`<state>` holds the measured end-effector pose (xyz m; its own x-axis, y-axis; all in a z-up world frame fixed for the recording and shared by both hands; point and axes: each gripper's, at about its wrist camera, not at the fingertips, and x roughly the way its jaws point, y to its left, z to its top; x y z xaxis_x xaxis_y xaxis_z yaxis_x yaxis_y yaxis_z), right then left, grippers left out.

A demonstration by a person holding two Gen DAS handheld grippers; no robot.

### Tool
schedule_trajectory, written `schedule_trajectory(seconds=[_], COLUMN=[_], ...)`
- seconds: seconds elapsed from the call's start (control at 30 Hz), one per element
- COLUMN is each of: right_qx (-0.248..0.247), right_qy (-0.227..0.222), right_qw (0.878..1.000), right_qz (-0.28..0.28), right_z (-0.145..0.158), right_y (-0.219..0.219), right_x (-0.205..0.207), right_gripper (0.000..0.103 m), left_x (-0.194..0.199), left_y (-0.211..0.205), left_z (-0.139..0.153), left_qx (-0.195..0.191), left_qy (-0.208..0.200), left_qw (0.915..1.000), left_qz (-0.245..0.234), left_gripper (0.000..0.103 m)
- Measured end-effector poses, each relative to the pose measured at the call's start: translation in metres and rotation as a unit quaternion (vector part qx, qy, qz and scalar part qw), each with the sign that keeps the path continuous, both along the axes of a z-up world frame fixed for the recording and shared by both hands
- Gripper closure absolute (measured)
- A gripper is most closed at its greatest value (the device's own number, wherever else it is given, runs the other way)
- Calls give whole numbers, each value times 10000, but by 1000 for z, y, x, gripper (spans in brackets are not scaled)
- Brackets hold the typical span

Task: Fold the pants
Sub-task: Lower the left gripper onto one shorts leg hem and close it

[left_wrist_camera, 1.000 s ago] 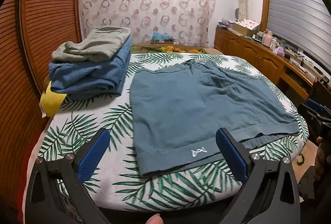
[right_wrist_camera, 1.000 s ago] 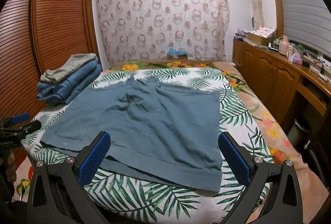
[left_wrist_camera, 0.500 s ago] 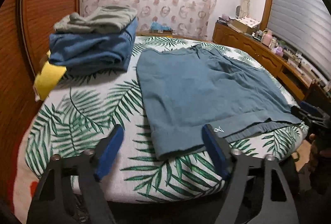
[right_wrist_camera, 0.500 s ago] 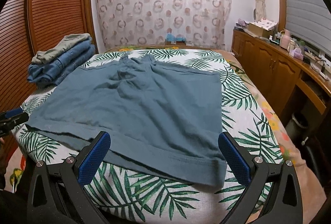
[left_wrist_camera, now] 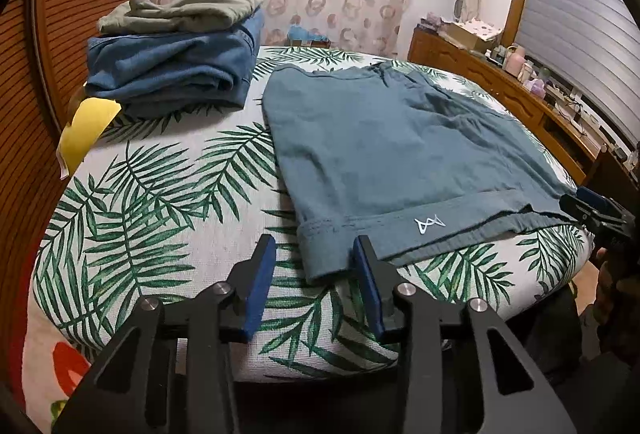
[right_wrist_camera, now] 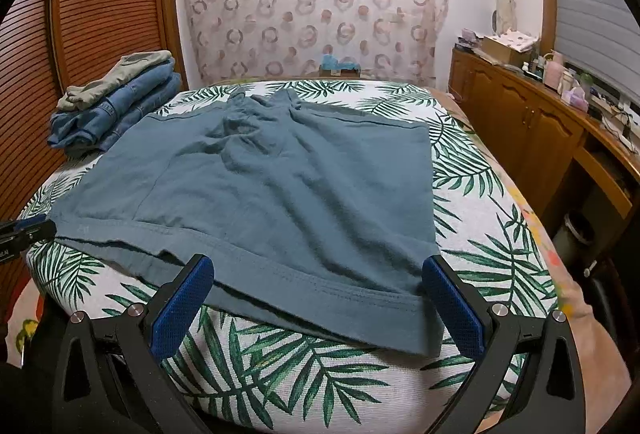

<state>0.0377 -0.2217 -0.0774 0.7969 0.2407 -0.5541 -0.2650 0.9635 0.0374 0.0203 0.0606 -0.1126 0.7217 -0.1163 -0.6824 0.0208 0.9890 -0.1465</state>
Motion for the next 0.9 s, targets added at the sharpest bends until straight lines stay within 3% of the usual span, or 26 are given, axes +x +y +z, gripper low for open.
schedule_trajectory(seconds=[0.2,0.47,0.9], right_qx=[3,-39,40], right_qy=[19,91,127], right_qw=[10000,9999,9999], right_qz=[16,40,99], right_z=[-4,-8,-7], right_y=[-1,-2,-10], right_x=[3,8,11], right_gripper=[0,0,0], left_x=[0,-1,16], left_y=[1,3,-26], left_z=[0,9,46], left_qx=[18,-422,-444], left_qy=[-35,-88,-447], left_qw=[10000,9984,9945], left_qz=[-46,-362,-836], left_gripper=[61,94,97])
